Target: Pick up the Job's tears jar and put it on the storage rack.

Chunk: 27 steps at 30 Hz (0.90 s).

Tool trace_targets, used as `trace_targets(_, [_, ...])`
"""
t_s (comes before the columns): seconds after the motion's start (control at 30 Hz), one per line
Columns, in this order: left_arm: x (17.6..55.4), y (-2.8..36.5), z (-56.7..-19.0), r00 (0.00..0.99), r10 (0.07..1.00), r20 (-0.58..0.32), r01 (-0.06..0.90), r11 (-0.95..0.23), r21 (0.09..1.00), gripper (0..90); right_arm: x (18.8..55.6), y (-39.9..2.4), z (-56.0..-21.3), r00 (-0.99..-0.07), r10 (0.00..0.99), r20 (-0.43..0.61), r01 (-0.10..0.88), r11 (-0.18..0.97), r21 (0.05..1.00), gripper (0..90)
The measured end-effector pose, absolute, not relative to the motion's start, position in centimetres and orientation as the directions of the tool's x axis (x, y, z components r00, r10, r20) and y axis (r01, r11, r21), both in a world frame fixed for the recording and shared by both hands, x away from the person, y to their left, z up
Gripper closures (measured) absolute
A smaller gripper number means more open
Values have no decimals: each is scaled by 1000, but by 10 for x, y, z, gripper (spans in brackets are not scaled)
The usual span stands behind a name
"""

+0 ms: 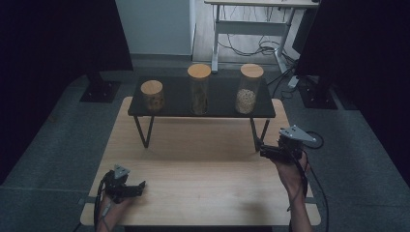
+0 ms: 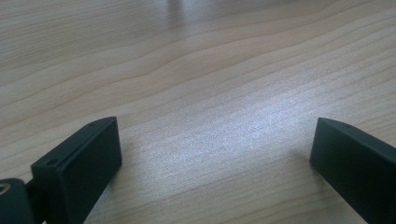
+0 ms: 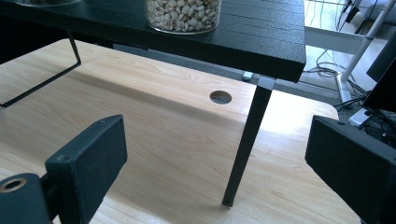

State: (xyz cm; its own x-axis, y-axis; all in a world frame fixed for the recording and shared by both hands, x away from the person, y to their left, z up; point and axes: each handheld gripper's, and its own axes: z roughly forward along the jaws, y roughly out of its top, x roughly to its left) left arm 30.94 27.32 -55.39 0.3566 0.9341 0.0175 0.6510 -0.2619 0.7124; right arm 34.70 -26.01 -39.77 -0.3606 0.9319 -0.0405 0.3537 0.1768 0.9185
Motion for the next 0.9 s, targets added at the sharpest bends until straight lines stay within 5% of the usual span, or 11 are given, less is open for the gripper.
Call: trace_targets(0.9, [309,273,-554,355,935,16,651,-260,713,17,327,-270,-421,-344,938,-33,372,169,913,52])
